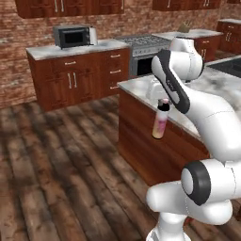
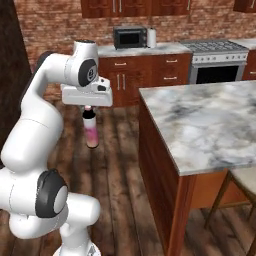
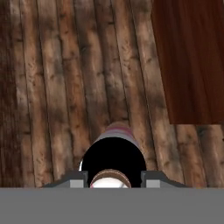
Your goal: Place the large bottle from the dining counter next to the other large bottle outside the sink, and place the small bottle from the dining counter next to the other small bottle inside the sink.
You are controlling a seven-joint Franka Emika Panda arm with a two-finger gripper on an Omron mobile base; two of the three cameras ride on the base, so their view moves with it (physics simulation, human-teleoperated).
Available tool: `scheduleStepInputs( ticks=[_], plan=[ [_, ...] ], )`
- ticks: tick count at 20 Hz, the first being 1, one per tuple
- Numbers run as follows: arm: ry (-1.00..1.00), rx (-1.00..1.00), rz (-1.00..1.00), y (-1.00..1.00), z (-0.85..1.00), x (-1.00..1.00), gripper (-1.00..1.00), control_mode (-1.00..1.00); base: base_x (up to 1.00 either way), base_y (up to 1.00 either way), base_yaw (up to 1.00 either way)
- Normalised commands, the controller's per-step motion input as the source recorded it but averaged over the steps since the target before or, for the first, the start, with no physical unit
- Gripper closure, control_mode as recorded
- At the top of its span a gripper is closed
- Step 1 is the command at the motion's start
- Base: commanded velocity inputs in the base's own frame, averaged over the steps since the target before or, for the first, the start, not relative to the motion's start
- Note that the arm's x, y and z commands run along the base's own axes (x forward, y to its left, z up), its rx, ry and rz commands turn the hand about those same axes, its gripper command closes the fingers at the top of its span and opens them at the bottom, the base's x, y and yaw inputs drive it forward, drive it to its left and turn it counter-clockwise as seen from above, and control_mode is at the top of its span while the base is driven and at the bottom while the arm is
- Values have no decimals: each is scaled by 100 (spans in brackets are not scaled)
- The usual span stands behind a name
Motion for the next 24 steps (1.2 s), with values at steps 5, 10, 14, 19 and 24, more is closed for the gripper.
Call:
scheduleStepInputs(
  ticks=[5, 10, 14, 19, 24],
  plan=[
    [0, 0, 0, 0, 0, 0, 100, 100, 98, 100, -22],
    [0, 0, 0, 0, 0, 0, 100, 100, 100, 100, -37],
    [0, 0, 0, 0, 0, 0, 100, 100, 100, 100, -50],
    [0, 0, 0, 0, 0, 0, 100, 100, 100, 100, -51],
    [0, 0, 0, 0, 0, 0, 100, 100, 93, 100, -47]
  ],
)
